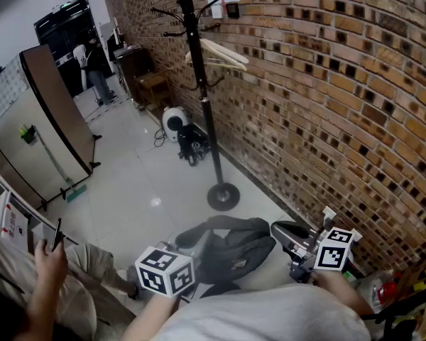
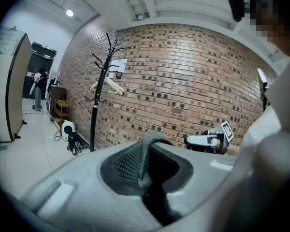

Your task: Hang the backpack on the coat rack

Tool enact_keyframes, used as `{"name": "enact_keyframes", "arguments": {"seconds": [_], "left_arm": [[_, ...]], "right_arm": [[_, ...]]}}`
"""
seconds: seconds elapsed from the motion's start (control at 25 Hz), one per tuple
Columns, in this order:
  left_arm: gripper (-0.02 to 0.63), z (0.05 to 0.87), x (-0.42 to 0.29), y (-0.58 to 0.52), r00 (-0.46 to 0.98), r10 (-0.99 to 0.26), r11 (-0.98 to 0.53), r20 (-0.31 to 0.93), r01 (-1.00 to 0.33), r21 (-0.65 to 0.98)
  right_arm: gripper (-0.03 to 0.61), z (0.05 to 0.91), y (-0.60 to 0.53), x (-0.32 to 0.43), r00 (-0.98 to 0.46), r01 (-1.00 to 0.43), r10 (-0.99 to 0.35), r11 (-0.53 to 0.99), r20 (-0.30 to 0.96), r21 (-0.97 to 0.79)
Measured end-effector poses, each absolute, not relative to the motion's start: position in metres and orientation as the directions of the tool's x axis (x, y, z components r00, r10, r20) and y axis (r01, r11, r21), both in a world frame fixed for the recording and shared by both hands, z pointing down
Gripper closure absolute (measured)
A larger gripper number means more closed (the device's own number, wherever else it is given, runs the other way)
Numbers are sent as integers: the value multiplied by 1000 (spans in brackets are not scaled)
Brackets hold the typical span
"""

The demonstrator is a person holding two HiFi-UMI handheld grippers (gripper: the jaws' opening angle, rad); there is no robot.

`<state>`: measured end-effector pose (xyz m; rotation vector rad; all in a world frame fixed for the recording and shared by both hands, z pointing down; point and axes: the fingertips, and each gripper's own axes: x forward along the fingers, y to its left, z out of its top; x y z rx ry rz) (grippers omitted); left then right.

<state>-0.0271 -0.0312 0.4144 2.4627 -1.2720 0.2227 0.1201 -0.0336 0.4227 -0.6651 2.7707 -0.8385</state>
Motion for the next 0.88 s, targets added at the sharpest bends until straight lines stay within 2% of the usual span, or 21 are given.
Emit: {"name": "enact_keyframes", "arguments": {"seconds": [0.4,0.88], "left_arm": [[578,439,-41,-102,600,-734,-533,318,-799,277],[578,449,-71,-278,657,-672,-598,342,-754,272]], "right_arm": [[580,440,-97,113,-869,-402,-496,709,-3,-580],[580,457,-271,82,-812,-468,-583,615,33,-635]]}}
